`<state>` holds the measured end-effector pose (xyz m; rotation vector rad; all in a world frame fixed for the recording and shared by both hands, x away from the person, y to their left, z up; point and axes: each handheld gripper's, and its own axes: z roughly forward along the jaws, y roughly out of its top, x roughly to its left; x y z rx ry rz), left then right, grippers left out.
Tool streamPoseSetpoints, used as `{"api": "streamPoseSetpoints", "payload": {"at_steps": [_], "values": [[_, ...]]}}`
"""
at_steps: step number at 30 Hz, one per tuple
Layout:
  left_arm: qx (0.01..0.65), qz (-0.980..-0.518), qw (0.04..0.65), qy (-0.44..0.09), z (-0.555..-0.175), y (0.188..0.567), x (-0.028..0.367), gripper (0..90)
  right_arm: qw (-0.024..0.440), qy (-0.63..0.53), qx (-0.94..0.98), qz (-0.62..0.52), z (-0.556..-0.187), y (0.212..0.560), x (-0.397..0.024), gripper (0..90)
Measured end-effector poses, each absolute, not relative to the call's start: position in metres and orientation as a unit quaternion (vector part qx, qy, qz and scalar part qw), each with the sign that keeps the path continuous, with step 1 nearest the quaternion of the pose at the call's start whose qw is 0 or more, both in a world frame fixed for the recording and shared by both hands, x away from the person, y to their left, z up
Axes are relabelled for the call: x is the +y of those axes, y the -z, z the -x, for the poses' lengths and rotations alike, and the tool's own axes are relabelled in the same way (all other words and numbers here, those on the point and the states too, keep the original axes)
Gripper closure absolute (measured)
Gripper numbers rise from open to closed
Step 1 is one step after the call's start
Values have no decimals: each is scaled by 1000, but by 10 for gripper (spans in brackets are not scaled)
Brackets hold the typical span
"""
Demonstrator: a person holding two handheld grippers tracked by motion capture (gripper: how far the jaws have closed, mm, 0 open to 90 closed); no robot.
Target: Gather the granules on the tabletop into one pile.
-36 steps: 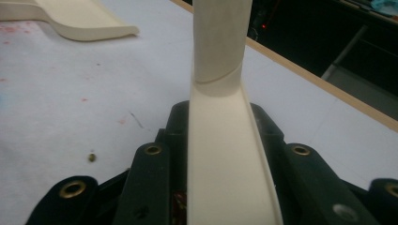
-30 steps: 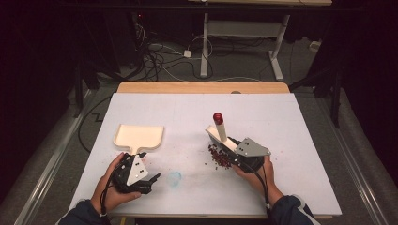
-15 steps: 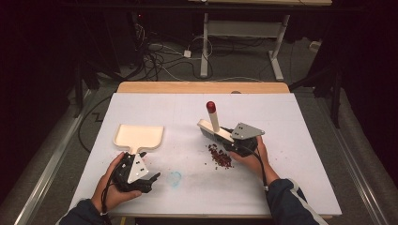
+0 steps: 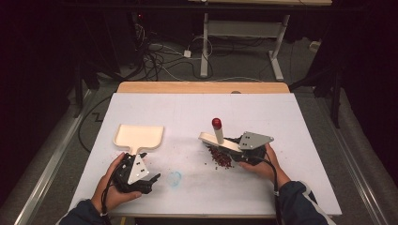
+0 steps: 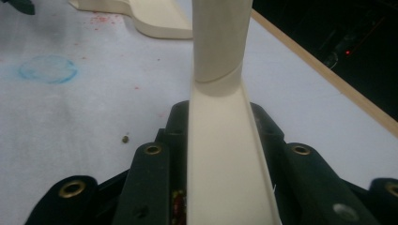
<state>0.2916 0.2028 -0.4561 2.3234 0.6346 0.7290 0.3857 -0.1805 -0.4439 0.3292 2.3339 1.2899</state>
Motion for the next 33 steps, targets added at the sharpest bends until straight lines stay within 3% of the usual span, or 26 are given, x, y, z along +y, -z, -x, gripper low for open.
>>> {"api": "streamPoseSetpoints", "payload": {"at_steps": [8, 18, 25, 33], "values": [[243, -879, 308, -273, -294, 457, 203, 172, 233, -490, 827, -145, -398, 433, -178, 672], [243, -879, 308, -271, -294, 458, 203, 172, 204, -472, 847, -137, -409, 439, -154, 673], [241, -880, 307, -271, -293, 457, 203, 172, 181, -469, 857, -113, -398, 435, -170, 672], [239, -880, 305, -273, -293, 457, 201, 172, 197, -489, 839, -136, -389, 425, -188, 672]]}}
